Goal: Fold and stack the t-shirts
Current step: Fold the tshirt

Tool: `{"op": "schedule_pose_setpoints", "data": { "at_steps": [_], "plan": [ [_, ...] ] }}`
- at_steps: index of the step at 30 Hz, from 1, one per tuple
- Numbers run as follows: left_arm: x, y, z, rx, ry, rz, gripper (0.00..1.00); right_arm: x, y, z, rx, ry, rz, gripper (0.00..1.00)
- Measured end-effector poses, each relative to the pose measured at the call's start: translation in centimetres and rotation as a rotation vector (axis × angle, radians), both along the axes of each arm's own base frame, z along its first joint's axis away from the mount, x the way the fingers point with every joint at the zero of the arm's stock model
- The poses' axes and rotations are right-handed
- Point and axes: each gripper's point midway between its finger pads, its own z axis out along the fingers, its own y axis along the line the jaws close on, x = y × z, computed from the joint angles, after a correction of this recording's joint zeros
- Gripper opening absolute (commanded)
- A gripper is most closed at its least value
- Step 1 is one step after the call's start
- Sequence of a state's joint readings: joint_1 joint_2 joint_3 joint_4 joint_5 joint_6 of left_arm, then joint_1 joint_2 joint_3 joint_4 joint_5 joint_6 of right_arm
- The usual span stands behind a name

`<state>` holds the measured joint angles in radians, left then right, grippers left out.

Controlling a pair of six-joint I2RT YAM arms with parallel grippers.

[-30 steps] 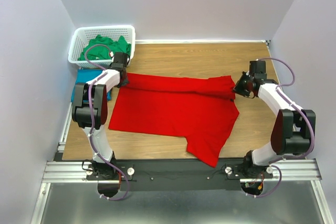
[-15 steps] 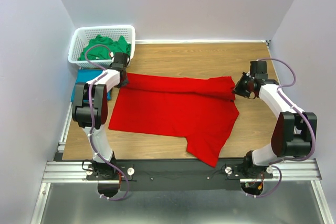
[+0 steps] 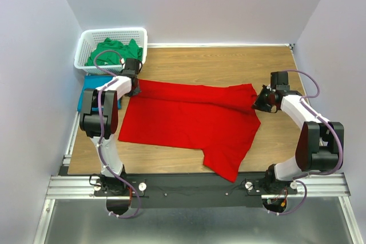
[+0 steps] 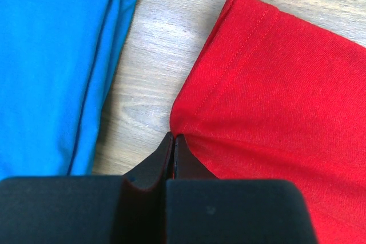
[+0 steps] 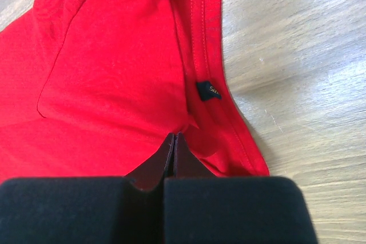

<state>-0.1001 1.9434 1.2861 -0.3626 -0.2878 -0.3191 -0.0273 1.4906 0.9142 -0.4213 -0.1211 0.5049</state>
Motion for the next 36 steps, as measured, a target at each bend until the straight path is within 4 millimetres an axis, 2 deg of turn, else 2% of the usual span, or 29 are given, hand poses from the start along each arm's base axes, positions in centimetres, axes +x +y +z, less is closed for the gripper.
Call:
{"op": "schedule_pose_setpoints", "data": {
  "at_steps": [12,25,28,34,36],
  "plan": [
    [0.0,0.0,0.0,0.000,0.000,0.000,0.00,0.0,0.1,0.2,0.004,-0.003,0.002,0.01],
    [0.0,0.0,0.0,-0.001,0.000,0.000,0.00,-0.5,0.3,4.1,0.033,-0.089,-0.040,0.01],
    [0.0,0.0,0.0,-0.001,0.000,0.000,0.00,-1.1,0.5,3.8,0.049,-0.078,-0.046,0.01],
    [0.0,0.0,0.0,-0.001,0.000,0.000,0.00,-2.9,1.2,1.5,0.080,-0.003,-0.045,0.01],
    [0.0,0.0,0.0,-0.001,0.000,0.000,0.00,-3.6,1.5,0.5,0.094,0.030,-0.040,0.04]
  ]
}}
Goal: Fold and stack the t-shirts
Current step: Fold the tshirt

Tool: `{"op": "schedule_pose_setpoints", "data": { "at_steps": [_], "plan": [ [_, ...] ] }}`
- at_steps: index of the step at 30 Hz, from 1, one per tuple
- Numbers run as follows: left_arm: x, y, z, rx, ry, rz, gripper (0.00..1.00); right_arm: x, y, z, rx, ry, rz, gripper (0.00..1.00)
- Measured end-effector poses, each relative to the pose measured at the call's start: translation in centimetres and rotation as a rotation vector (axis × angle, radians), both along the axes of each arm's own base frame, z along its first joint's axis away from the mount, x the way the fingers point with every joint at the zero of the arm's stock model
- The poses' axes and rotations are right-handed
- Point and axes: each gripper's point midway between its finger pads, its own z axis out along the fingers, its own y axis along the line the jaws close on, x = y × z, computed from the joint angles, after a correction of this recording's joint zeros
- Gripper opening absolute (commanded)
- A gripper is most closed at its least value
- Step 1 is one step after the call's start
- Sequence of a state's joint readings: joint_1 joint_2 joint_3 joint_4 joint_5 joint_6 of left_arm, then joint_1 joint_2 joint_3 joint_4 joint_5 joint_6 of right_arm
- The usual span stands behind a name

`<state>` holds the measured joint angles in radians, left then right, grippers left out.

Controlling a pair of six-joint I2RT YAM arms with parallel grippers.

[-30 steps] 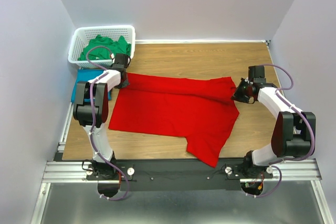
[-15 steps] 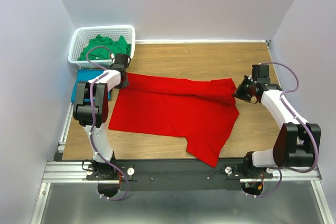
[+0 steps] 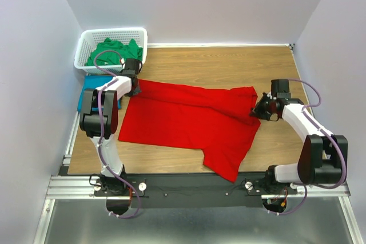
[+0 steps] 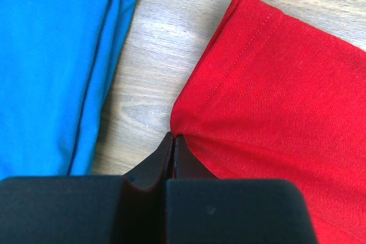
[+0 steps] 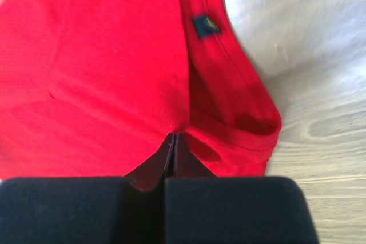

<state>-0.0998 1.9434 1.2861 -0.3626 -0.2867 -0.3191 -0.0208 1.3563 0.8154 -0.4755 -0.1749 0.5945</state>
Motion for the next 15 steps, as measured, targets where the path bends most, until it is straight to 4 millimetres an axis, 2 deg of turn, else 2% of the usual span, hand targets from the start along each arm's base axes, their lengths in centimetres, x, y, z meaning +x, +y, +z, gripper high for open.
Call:
{"op": "schedule_pose_setpoints", "data": {
  "at_steps": [3,4,6,10,12,15],
  "plan": [
    [0.0,0.0,0.0,0.000,0.000,0.000,0.00,-1.1,0.5,-1.5,0.025,0.053,0.010,0.20],
    [0.0,0.0,0.0,0.000,0.000,0.000,0.00,-1.5,0.7,-2.0,0.034,0.075,0.014,0.32],
    [0.0,0.0,0.0,0.000,0.000,0.000,0.00,-1.8,0.8,-2.2,0.041,0.090,0.019,0.45],
    [0.0,0.0,0.0,0.000,0.000,0.000,0.00,-1.2,0.4,-1.6,0.016,0.078,0.029,0.54],
    [0.0,0.0,0.0,0.000,0.000,0.000,0.00,0.6,-0.4,-0.2,0.007,0.022,0.014,0.54],
    [0.0,0.0,0.0,0.000,0.000,0.000,0.00,5.0,-2.5,2.3,0.011,-0.103,-0.044,0.47]
  ]
}}
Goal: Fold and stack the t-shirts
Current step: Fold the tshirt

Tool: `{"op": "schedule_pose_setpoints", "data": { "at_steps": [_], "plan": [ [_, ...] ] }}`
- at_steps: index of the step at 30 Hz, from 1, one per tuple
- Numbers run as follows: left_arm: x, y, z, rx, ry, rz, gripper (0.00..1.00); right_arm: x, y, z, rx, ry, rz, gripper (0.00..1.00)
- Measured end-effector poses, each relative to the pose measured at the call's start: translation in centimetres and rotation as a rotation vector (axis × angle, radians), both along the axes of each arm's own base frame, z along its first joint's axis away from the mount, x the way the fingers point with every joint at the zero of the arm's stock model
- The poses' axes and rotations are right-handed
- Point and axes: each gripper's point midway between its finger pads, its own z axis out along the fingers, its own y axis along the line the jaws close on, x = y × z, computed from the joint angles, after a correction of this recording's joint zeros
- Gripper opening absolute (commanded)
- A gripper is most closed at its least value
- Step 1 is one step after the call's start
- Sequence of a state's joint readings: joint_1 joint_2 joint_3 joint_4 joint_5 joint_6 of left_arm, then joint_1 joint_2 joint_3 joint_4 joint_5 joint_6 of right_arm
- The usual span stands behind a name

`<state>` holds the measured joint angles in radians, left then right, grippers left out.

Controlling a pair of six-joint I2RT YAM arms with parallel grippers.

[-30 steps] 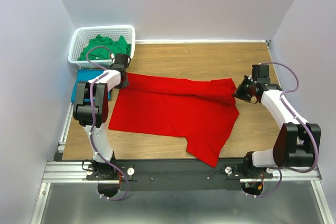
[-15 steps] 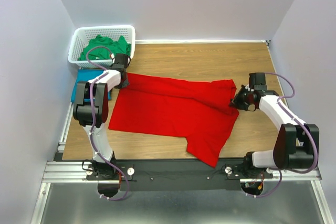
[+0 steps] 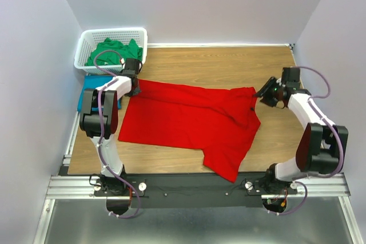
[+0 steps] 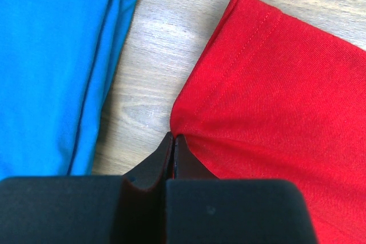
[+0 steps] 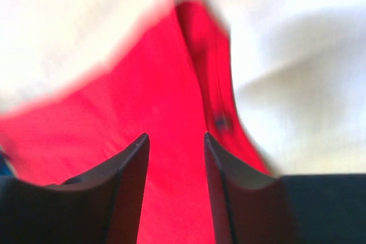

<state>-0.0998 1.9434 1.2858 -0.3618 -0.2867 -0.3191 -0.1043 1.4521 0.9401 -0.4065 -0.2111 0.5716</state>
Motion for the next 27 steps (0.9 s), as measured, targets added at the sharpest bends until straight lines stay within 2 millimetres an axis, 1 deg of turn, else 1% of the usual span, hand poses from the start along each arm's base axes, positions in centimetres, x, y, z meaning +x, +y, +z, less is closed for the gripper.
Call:
{"op": "schedule_pose_setpoints", "data": {
  "at_steps": [3,5,8,10,11,12,13,14,15,17,19,20,23,27],
  "plan": [
    [0.0,0.0,0.0,0.000,0.000,0.000,0.00,3.9,-1.7,1.2,0.026,-0.103,-0.058,0.44],
    [0.0,0.0,0.0,0.000,0.000,0.000,0.00,5.9,-2.4,0.7,0.054,-0.139,-0.087,0.41],
    [0.0,0.0,0.0,0.000,0.000,0.000,0.01,8.3,-2.2,-1.2,0.107,-0.154,-0.097,0.40],
    [0.0,0.0,0.0,-0.001,-0.001,0.002,0.10,9.5,-2.0,-2.6,0.137,-0.149,-0.100,0.40],
    [0.0,0.0,0.0,-0.003,-0.003,0.004,0.19,10.1,-1.9,-3.3,0.150,-0.145,-0.099,0.40],
    [-0.1,0.0,0.0,-0.005,-0.005,0.007,0.19,10.3,-1.9,-3.5,0.156,-0.145,-0.098,0.40],
    [-0.2,0.0,0.1,-0.008,-0.005,0.010,0.34,10.7,-1.8,-4.0,0.165,-0.144,-0.098,0.40],
    [-0.3,0.0,0.1,-0.010,-0.005,0.012,0.42,11.0,-1.8,-4.2,0.169,-0.146,-0.099,0.40],
    [-0.6,-0.1,0.2,-0.014,-0.007,0.017,0.53,11.1,-1.8,-4.3,0.171,-0.149,-0.098,0.40],
    [-1.1,-0.1,0.5,-0.021,-0.009,0.023,0.63,11.4,-1.9,-4.2,0.170,-0.161,-0.098,0.40],
    [-1.5,-0.1,1.1,-0.025,-0.017,0.026,0.68,11.7,-1.9,-3.9,0.169,-0.175,-0.096,0.40],
    [-1.5,-0.1,1.3,-0.026,-0.020,0.025,0.68,11.8,-1.9,-3.8,0.167,-0.184,-0.095,0.40],
    [-1.8,-0.1,2.8,-0.033,-0.052,0.030,0.67,11.9,-2.0,-3.7,0.163,-0.192,-0.091,0.40],
    [-1.6,-0.1,6.1,-0.049,-0.133,0.038,0.58,12.1,-2.0,-3.7,0.156,-0.202,-0.084,0.39]
  ]
}}
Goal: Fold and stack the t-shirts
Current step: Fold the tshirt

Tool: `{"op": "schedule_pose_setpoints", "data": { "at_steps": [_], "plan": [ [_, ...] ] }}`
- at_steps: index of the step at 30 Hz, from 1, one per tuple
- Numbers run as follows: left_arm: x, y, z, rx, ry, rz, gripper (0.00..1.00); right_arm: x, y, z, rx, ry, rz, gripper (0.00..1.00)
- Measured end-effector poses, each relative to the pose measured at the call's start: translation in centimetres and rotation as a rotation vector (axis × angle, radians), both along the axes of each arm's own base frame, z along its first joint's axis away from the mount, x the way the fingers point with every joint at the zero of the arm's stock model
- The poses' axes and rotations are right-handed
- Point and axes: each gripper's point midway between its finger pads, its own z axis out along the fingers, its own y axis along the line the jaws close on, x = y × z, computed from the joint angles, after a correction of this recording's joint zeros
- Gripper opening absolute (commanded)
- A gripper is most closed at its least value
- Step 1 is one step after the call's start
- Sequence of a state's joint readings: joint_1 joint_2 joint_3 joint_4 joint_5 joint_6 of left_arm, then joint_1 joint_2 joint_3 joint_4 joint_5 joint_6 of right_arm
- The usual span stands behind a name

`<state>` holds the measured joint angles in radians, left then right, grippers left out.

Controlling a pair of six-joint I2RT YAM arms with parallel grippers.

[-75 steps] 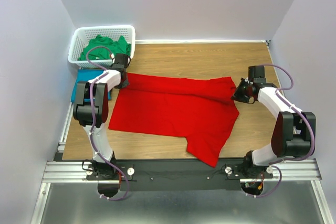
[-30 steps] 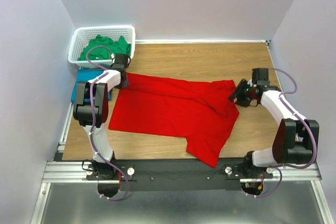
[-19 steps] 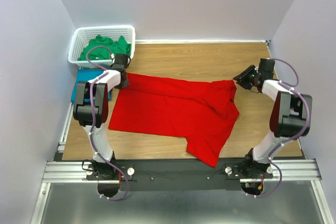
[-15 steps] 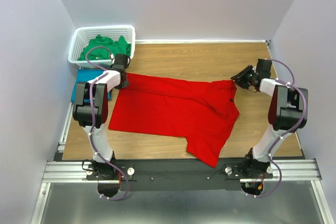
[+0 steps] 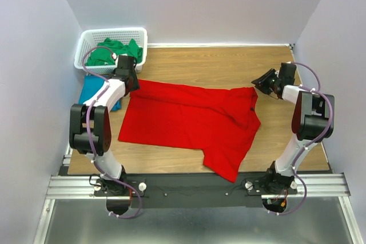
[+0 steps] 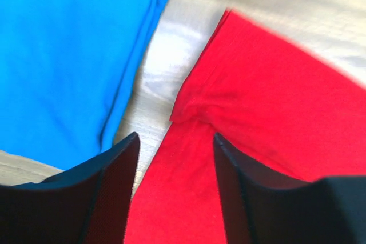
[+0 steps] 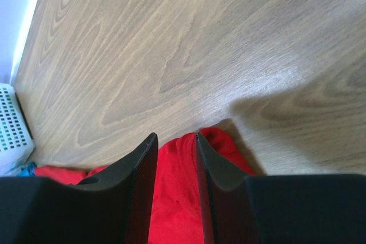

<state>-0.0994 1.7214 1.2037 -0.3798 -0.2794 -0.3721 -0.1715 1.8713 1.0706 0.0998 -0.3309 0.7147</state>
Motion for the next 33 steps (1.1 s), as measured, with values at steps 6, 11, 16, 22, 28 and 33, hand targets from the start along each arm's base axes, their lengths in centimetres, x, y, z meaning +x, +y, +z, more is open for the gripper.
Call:
{"op": "schedule_pose_setpoints", "data": {
  "at_steps": [6,11,16,22,28,33],
  "plan": [
    [2.0,-1.1,3.3,-0.042,-0.102,-0.022,0.39,0.2,0.0,-1.2,-0.005,0.013,0.012,0.34],
    [3.8,-2.4,1.0,-0.079,-0.084,-0.049,0.35,0.0,0.2,-2.5,0.003,0.038,0.023,0.34],
    [4.0,-2.9,-4.0,-0.094,0.014,-0.050,0.33,0.2,0.3,-2.8,0.006,0.041,0.032,0.30],
    [4.7,-3.1,-5.8,-0.104,0.030,-0.032,0.30,0.3,0.3,-2.9,0.008,0.039,0.038,0.12],
    [5.1,-3.1,-6.0,-0.113,0.023,-0.015,0.28,0.1,-0.2,-2.8,0.006,0.039,0.025,0.01],
    [5.1,-3.1,-6.0,-0.116,0.021,-0.001,0.28,-0.7,-1.8,-1.8,-0.021,0.027,-0.027,0.01]
  ]
}}
